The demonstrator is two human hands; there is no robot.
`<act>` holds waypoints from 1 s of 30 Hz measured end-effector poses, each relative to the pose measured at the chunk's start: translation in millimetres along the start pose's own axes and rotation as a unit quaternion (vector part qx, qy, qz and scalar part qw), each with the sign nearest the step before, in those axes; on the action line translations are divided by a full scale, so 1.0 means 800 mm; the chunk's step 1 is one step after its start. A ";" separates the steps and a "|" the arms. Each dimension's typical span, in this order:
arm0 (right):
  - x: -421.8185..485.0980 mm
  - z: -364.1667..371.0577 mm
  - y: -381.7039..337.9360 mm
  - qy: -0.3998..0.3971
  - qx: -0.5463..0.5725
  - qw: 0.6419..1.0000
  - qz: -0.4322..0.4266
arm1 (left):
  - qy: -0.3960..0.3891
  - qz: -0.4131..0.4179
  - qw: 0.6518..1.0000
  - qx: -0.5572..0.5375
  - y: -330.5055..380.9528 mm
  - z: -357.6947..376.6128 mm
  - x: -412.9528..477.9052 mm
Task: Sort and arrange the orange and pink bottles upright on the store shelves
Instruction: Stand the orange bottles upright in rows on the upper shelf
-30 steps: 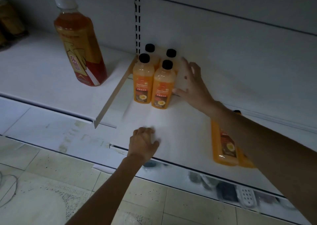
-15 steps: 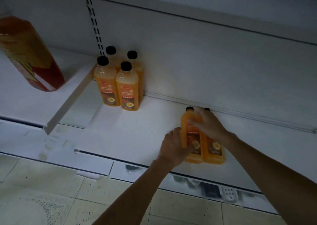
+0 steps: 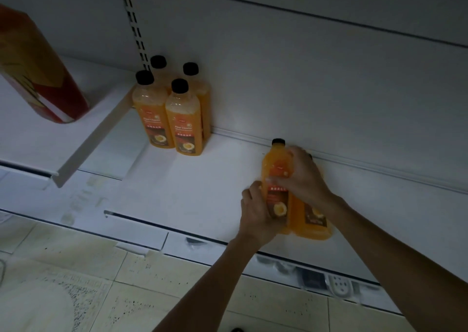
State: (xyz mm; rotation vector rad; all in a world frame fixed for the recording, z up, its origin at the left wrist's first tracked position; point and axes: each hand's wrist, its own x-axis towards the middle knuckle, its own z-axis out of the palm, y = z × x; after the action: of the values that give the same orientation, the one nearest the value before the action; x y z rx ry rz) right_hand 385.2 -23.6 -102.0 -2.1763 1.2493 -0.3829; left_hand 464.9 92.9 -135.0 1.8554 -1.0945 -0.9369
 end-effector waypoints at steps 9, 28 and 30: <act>-0.005 0.005 -0.072 -0.010 0.155 0.988 -0.023 | -0.040 0.070 0.992 -0.101 -0.037 -0.076 0.001; 0.070 0.064 -0.149 0.117 0.021 0.981 -0.154 | -0.091 0.027 0.898 0.430 -0.104 -0.191 -0.014; 0.086 0.068 -0.152 0.125 -0.001 0.980 -0.152 | -0.098 0.021 0.901 0.422 -0.102 -0.190 -0.011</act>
State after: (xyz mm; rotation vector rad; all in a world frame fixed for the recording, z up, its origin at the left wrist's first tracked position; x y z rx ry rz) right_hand 531.4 -16.8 -72.0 -2.3806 1.0394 -0.8013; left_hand 621.2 165.0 -139.2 2.4236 -1.8628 -0.6685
